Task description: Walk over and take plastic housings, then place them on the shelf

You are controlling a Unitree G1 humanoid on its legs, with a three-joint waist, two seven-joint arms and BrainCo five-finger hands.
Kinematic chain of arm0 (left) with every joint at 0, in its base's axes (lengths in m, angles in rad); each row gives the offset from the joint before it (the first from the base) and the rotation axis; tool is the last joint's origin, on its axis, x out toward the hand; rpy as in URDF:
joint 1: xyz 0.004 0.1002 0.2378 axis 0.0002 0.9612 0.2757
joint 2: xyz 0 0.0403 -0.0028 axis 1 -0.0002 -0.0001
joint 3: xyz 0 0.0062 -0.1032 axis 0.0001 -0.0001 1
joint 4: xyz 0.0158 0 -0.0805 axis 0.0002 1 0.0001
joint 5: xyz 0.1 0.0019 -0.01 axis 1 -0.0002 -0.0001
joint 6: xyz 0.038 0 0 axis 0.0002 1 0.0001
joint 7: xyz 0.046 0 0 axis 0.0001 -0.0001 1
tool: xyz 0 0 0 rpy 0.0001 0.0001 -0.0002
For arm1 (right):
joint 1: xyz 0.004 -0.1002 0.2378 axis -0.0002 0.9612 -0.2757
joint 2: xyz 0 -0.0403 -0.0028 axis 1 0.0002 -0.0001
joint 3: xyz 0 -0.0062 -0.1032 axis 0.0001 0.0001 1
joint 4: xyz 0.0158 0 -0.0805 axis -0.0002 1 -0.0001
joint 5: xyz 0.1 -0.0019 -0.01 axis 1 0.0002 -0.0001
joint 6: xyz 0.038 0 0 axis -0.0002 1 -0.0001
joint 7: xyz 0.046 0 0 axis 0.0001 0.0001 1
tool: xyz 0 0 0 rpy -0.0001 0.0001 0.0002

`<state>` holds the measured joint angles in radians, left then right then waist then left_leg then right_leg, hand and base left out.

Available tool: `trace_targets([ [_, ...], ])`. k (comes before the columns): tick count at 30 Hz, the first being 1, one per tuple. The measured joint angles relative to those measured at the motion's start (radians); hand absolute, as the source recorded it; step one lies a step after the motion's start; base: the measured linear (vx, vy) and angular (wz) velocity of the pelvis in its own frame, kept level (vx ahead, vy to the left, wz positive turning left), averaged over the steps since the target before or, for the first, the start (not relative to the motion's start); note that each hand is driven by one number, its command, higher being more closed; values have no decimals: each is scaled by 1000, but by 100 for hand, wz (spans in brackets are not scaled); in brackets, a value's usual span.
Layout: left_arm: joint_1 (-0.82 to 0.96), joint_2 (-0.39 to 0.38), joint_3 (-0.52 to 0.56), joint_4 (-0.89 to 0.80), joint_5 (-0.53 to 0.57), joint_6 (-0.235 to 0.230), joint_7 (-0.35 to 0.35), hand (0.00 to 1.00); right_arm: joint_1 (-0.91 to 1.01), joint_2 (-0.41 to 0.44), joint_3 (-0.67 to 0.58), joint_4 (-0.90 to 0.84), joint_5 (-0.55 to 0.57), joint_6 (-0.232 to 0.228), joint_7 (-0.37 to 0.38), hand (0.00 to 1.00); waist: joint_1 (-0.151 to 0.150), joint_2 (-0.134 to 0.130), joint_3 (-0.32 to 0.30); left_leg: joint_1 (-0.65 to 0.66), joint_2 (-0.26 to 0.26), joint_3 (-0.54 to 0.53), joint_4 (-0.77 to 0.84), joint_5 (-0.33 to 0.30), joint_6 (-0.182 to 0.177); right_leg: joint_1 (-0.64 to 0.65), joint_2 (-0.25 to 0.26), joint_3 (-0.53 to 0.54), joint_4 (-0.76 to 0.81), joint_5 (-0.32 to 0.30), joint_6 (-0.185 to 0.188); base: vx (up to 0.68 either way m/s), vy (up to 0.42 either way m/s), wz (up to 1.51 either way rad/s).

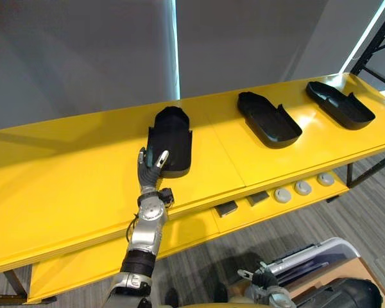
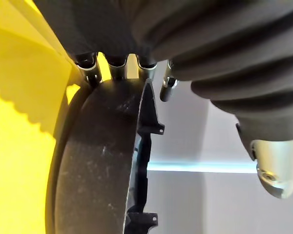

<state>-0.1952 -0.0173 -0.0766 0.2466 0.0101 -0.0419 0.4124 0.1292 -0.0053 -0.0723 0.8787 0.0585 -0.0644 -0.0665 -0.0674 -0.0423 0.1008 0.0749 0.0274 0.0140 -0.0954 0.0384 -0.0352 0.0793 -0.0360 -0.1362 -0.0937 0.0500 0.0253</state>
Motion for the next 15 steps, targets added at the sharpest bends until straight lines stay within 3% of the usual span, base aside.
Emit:
trace_targets([
  [9, 105, -11, -49, -121, 8, -6, -77, 0, 9, 5, 1, -1, 0, -1, 0, 0, 27, -5, -14, 2, 2, 4, 0, 0, -1, 4, 0, -4, -1, 0, 0, -38, -5, 1],
  [15, 156, -13, -68, -258, 199, -7, -55, 0, 34, 8, 1, -2, 1, -13, -2, 0, 29, -9, -39, -12, 3, -7, -1, -8, -6, 0, 0, -10, 4, -4, 4, -27, -3, 4],
])
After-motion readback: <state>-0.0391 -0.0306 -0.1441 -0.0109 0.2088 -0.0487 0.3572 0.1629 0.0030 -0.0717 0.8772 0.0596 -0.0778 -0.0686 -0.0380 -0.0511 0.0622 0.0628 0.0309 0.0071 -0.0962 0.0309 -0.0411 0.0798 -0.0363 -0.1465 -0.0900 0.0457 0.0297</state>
